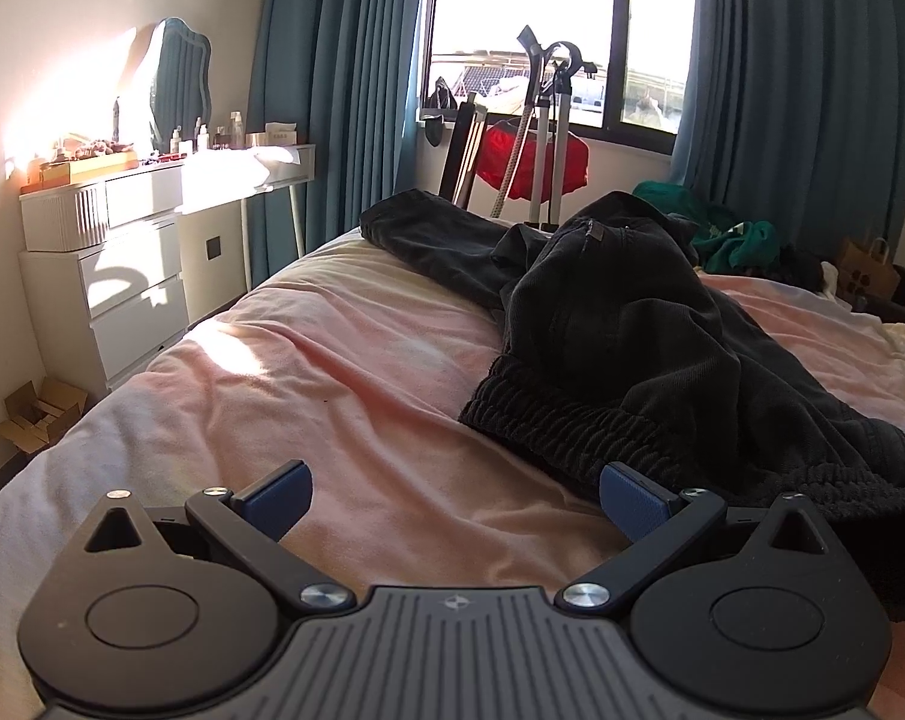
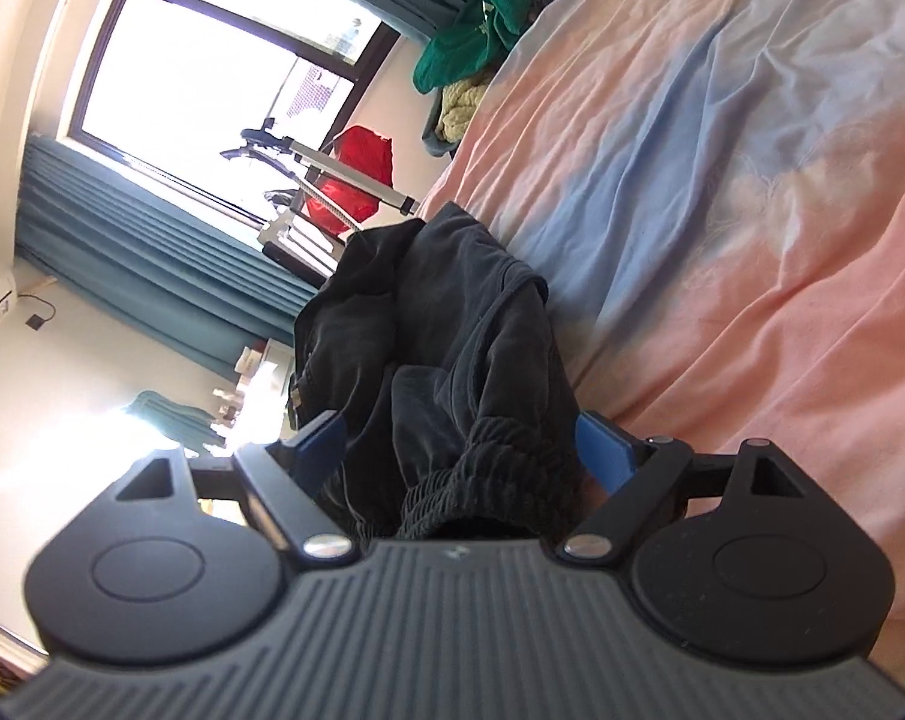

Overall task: Fold clothes
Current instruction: 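Lift the cuff with the right gripper while the left gripper grasps the other cuff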

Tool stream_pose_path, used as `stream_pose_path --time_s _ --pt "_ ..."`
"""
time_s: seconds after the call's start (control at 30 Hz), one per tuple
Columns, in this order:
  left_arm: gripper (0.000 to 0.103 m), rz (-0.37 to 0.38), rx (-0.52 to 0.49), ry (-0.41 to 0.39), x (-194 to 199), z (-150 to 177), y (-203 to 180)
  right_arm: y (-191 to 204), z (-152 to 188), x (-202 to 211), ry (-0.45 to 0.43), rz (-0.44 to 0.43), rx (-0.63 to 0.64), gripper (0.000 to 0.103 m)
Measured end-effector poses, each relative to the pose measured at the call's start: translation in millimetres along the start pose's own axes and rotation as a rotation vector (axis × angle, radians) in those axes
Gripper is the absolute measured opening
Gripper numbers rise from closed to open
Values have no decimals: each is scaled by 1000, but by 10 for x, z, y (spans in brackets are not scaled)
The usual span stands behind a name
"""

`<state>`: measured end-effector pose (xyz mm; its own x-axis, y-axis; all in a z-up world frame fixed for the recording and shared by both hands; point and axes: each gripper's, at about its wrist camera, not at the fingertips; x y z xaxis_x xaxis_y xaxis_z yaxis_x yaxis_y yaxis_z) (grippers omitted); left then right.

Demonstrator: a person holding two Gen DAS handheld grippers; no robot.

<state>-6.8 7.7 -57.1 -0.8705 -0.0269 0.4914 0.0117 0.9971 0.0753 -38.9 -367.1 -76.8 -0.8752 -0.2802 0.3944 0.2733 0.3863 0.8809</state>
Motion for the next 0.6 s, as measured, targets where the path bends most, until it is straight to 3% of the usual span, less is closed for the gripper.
stream_pose_path --time_s 0.1,0.2,0.3,0.37,0.47,0.6 --pt "103 2 7 2 -7 8 14 14 86 -258 59 75 56 85" --pt "103 11 26 4 -10 8 47 0 180 -432 111 140 83 61" --pt "103 40 78 9 -14 9 123 -3 237 -430 139 132 68 20" --pt "103 79 126 16 -24 11 187 35 253 -368 145 104 62 19" --pt "103 199 255 38 -85 33 334 145 231 -192 100 75 77 17" --pt "103 370 459 86 -262 99 509 122 201 -150 64 144 99 17"
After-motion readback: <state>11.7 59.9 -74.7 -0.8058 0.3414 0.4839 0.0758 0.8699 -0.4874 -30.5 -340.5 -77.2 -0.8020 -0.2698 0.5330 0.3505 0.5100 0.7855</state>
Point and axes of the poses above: each gripper's, at about its wrist camera, not at the fingertips, and x roughly against the way its jaws point, y to its left, z to its underside, and after that the axes turned 8 degrees about -x, right-handed
